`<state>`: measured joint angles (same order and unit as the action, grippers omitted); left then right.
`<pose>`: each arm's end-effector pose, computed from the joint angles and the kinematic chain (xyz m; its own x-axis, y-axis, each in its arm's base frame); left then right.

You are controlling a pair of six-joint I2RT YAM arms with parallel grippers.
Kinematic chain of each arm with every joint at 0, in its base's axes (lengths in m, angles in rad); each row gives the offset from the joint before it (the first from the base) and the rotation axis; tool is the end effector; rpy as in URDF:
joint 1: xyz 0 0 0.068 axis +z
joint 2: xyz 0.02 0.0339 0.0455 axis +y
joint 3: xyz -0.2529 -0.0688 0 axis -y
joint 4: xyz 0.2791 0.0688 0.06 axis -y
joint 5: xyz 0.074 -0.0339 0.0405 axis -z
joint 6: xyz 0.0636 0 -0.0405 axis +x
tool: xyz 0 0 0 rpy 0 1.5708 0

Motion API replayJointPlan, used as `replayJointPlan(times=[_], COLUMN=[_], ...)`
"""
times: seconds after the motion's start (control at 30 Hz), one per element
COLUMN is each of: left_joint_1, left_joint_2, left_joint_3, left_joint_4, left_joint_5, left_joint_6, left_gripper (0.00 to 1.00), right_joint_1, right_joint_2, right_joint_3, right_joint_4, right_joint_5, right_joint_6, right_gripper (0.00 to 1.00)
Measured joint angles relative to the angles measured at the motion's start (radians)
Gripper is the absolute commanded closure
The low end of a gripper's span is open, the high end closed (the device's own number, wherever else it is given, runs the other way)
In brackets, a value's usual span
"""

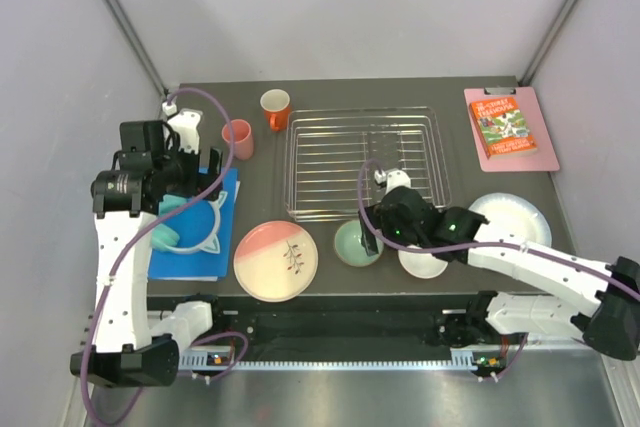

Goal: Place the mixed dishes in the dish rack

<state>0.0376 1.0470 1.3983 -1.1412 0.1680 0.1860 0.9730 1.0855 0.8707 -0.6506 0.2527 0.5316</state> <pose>0.2314 -0.0019 0.3878 -0.6826 0.1568 -0.7137 0.2104 0.9775 0.0135 0.1681 0.2187 0.2331 -0.7288 -0.1983 -0.6554 -0.3940 0.9042 0.1646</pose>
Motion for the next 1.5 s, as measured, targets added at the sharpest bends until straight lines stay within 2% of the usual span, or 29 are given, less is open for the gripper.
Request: replayJointPlan(times=[0.4,0.7,0.8,0.83,0.9,0.93,1.1,1.17,1.33,1.5], left_joint_1=[0.000,0.000,0.000,0.000,0.000,0.000,0.000,0.000,0.000,0.000], left_joint_2=[-0.010,-0.018,-0.017,-0.017,-0.017,-0.017,-0.017,-0.015,-0.012,-0.008], left_joint_3=[-0.022,-0.032,-0.032,-0.032,-0.032,-0.032,-0.032,-0.032,-0.045,-0.072], left_joint_4=[0.022,0.037,0.041,0.042,0.042,0.042,0.043,0.045,0.065,0.077], left_joint_5=[-0.002,-0.004,-0.005,-0.005,-0.005,-0.005,-0.005,-0.006,-0.008,-0.009], left_joint_6=[0.011,0.006,0.003,0.003,0.002,0.000,-0.001,-0.002,-0.002,-0.002], left_gripper=[0.01,0.01,0.01,0.01,0.01,0.01,0.01,0.01,0.01,0.01], right_joint_1=[-0.011,-0.054,-0.062,-0.062,-0.062,-0.063,-0.066,-0.068,-0.067,-0.059], right_joint_2=[0.093,0.171,0.206,0.216,0.236,0.241,0.249,0.248,0.226,0.172], right_joint_3=[-0.159,-0.214,-0.231,-0.234,-0.240,-0.243,-0.243,-0.242,-0.228,-0.137], right_joint_4=[0.218,0.341,0.386,0.396,0.419,0.427,0.436,0.457,0.435,0.236], right_joint_5=[-0.032,-0.037,-0.043,-0.047,-0.056,-0.060,-0.060,-0.068,-0.065,-0.027], right_joint_6=[0.013,-0.008,-0.008,-0.008,-0.010,-0.011,-0.008,-0.009,-0.021,-0.080], right_gripper=[0.14,0.29,0.37,0.44,0.52,0.60,0.84,0.98,1.00,1.00])
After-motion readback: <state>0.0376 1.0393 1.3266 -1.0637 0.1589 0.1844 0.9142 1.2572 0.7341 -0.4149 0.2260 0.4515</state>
